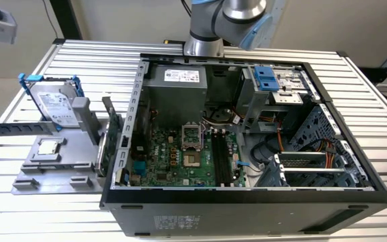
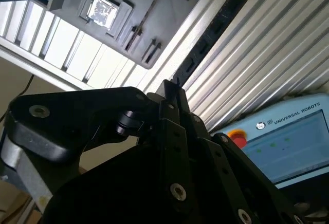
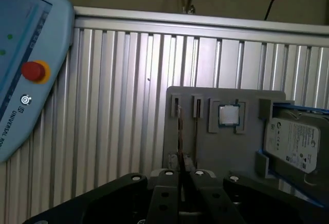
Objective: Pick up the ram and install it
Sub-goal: 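Pick up the ram and move it above insertion slot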
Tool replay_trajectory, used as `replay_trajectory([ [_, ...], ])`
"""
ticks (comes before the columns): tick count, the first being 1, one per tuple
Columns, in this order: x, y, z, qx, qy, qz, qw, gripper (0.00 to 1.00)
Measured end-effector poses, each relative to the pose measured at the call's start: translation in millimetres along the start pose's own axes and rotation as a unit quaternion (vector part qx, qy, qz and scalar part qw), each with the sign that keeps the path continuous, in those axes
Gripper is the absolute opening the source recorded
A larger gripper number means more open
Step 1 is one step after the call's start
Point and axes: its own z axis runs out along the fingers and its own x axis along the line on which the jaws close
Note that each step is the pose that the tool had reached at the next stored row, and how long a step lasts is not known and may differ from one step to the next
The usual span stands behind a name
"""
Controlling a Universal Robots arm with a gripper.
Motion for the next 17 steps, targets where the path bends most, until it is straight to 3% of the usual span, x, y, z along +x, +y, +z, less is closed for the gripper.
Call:
replay_trajectory([
  [4,0.0,0.6,-15.4,0.0000,0.0000,0.000,1.00000,0.00],
  [11,0.0,-0.3,-16.6,-0.0002,0.0003,0.000,1.00000,0.00],
  [17,1.5,-15.4,-17.2,-0.0036,-0.0002,0.000,0.99999,0.00],
])
